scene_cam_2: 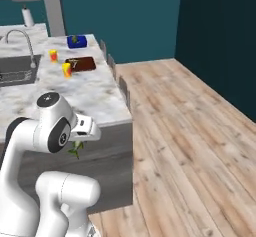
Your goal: Gather the potato and avocado from the fridge and place them on a tray on the dining counter. Then gather the fishs from the fridge and place them on the other tray.
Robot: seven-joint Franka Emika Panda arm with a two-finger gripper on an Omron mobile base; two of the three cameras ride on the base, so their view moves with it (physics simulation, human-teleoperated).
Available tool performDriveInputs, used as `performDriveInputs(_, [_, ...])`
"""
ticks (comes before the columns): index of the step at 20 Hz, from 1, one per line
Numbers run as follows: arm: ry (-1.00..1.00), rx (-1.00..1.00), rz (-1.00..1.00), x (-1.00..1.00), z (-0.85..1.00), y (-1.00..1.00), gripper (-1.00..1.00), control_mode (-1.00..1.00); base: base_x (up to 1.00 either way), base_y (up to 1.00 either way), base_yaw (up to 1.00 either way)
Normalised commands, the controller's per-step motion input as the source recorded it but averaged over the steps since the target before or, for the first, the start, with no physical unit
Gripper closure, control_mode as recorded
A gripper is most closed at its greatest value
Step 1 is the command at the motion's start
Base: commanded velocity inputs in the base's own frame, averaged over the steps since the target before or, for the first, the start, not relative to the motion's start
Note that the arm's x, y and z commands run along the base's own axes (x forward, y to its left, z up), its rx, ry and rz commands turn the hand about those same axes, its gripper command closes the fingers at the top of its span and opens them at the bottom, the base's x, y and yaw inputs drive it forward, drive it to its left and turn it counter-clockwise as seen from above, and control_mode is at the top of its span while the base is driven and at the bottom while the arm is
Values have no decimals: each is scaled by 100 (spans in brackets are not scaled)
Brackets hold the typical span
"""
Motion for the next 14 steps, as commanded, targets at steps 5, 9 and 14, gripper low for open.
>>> performDriveInputs(5, [0,0,0,0,0,0,100,100,41,-100,35])
performDriveInputs(9, [0,0,0,0,0,0,100,100,41,-99,41])
performDriveInputs(14, [0,0,0,0,0,0,100,100,40,-94,46])
